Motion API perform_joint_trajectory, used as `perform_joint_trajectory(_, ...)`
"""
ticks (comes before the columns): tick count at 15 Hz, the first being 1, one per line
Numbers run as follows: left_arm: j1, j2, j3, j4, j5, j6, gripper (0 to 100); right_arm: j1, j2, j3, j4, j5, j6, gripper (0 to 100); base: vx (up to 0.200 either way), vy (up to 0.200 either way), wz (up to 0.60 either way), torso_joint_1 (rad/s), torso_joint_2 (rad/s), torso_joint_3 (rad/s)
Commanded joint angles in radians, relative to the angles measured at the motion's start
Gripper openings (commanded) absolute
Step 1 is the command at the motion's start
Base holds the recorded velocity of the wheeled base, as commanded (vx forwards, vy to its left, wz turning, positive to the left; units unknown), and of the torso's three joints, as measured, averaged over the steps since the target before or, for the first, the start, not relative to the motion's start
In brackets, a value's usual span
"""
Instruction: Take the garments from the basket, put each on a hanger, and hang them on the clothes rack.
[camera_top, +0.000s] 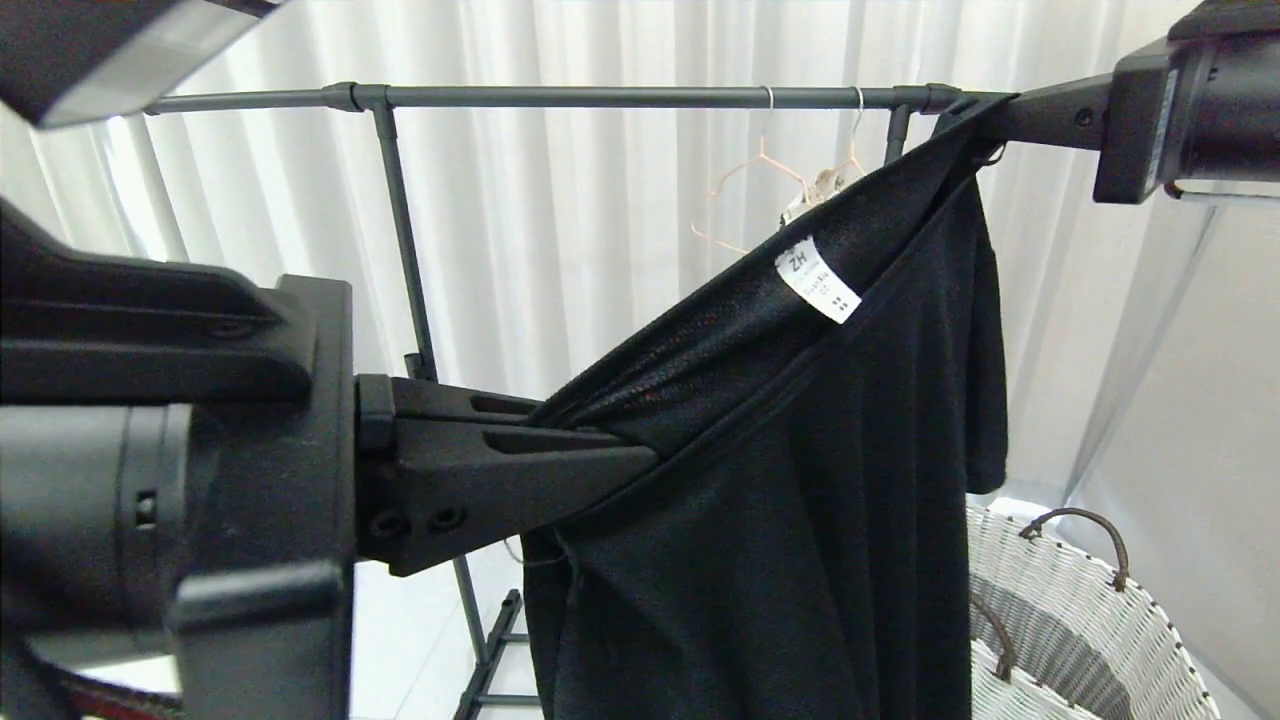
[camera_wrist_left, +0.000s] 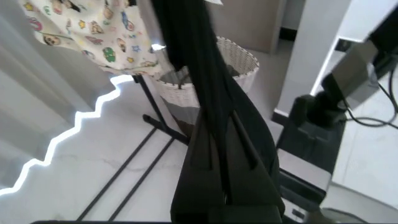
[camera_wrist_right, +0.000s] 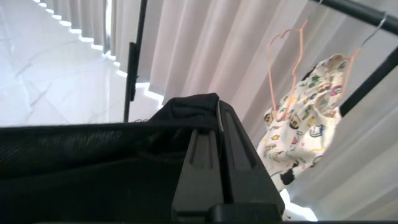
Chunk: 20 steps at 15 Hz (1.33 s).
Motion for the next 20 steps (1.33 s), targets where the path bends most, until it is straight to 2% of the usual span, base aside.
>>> perform_joint_trajectory(1,-0.012,-0.010,0.005,-0.001,-0.001,0.000,0,0.000,0.023,0.000,0.000,0.000,-0.001,0,0.000,0.000,0.00,0.000,0.00,0.000)
perform_joint_trajectory(5,0.003,-0.002,-0.001,-0.003,0.009,0.006,0,-0.003,-0.002,0.003,0.007,-0.003,-0.001,0,0.000,0.000,0.00,0.000,0.00,0.000)
perform_joint_trajectory(6,0.062,0.024,-0.013,-0.006,0.056,0.024,0,-0.006,-0.019,0.003,0.015,-0.003,-0.001,0,0.000,0.000,0.00,0.000,0.00,0.000)
perform_joint_trajectory(8,0.148,0.074,-0.053,-0.009,0.147,0.096,0,-0.023,-0.103,-0.026,0.191,0.000,-0.002,0,0.000,0.000,0.00,0.000,0.00,0.000)
perform_joint_trajectory(9,0.186,0.103,-0.088,-0.009,0.164,0.119,0,-0.020,-0.140,-0.038,0.265,0.005,-0.004,0,0.000,0.000,0.00,0.000,0.00,0.000)
perform_joint_trajectory(11,0.223,0.160,-0.174,-0.010,0.165,0.119,0,-0.014,-0.185,-0.075,0.383,0.044,-0.007,0,0.000,0.000,0.00,0.000,0.00,0.000)
perform_joint_trajectory(13,0.227,0.188,-0.219,-0.010,0.165,0.119,0,-0.014,-0.189,-0.083,0.399,0.049,-0.014,0,0.000,0.000,0.00,0.000,0.00,0.000)
perform_joint_trajectory(20,0.226,0.185,-0.217,-0.009,0.167,0.123,0,-0.014,-0.189,-0.052,0.400,0.040,-0.020,0,0.000,0.000,0.00,0.000,0.00,0.000)
